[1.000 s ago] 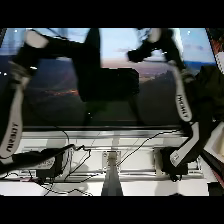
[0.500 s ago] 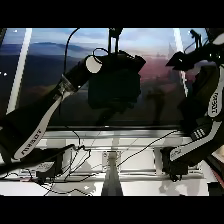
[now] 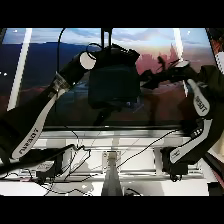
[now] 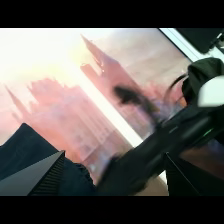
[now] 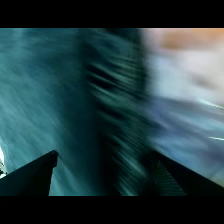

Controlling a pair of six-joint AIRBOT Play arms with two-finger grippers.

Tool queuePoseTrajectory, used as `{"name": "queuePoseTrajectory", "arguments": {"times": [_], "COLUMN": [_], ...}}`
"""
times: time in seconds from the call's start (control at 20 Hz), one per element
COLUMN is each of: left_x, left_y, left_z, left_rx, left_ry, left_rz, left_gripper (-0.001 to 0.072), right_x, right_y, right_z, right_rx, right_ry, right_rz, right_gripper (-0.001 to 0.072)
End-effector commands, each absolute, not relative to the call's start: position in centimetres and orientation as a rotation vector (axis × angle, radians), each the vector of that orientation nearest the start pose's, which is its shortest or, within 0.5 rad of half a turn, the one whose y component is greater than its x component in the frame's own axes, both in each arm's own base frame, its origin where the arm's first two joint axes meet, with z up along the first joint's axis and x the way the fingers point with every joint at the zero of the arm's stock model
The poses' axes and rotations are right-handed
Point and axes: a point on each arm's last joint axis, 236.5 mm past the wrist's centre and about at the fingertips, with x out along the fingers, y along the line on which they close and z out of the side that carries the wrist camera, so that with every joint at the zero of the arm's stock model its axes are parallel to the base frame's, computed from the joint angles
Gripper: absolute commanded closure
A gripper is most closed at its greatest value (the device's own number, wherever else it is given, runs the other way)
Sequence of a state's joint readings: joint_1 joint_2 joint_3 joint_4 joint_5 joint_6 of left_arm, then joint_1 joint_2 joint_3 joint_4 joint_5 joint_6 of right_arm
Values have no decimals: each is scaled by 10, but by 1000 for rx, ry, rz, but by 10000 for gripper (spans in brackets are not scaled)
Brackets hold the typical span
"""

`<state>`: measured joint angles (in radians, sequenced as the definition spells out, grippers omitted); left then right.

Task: Fold the clothes and pants, and hang the long-sleeved shirts on hangers.

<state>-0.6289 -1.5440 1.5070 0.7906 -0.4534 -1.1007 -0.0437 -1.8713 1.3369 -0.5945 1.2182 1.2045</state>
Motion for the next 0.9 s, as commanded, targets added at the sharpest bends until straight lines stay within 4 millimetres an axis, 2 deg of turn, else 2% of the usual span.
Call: {"name": "queuePoseTrajectory", "arguments": {"times": [0.0,0.05,0.1,0.15,0.2,0.3,0.4,0.55,0.6,0.7,0.85], "left_x": [436,436,436,436,435,434,440,453,455,453,449], "left_y": [-407,-407,-407,-407,-407,-401,-379,-334,-320,-300,-281], "left_z": [163,164,164,163,163,162,170,210,228,255,283], "left_rx": [-169,-169,-169,-169,-166,-141,-36,80,84,72,63], "left_ry": [498,498,497,499,504,515,481,371,336,286,234], "left_rz": [-882,-882,-882,-883,-887,-890,-860,-777,-754,-725,-698], "left_gripper": [15,14,14,14,14,21,21,21,21,21,21], "right_x": [448,449,450,449,451,460,478,515,524,531,519], "right_y": [225,233,239,242,243,238,220,174,152,104,17], "right_z": [-102,-103,-105,-105,-105,-95,-69,-1,27,75,130], "right_rx": [749,725,699,669,634,576,526,511,517,527,546], "right_ry": [1370,1361,1354,1349,1341,1317,1244,1035,960,848,746], "right_rz": [594,589,586,591,597,614,601,520,487,419,236], "right_gripper": [27,33,186,448,672,679,679,680,680,680,680]}}
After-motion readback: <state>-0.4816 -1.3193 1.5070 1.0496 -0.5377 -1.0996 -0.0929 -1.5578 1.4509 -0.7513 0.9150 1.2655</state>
